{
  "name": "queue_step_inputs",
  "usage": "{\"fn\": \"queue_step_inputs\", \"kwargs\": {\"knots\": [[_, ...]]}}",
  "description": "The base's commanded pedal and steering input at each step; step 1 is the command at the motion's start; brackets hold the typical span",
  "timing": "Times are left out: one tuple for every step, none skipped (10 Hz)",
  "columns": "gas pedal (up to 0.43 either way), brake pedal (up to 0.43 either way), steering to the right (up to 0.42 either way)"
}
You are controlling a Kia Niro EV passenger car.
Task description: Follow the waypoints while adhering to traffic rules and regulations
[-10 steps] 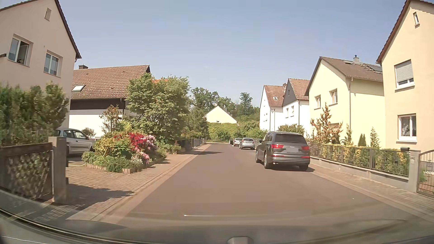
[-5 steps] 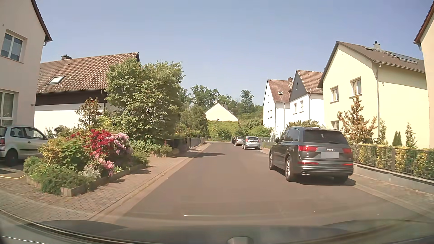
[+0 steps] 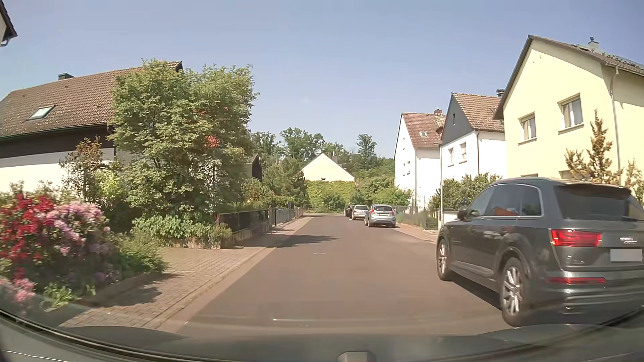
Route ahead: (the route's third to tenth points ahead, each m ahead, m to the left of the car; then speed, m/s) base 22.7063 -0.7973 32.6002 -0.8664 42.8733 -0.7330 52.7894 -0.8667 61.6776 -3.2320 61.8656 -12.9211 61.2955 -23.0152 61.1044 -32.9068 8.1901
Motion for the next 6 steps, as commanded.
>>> {"fn": "queue_step_inputs", "kwargs": {"knots": [[0.047, 0.0, 0.006], [0.047, 0.0, 0.006], [0.047, 0.0, 0.005], [0.047, 0.0, 0.005], [0.047, 0.0, 0.004], [0.047, 0.0, 0.004]]}}
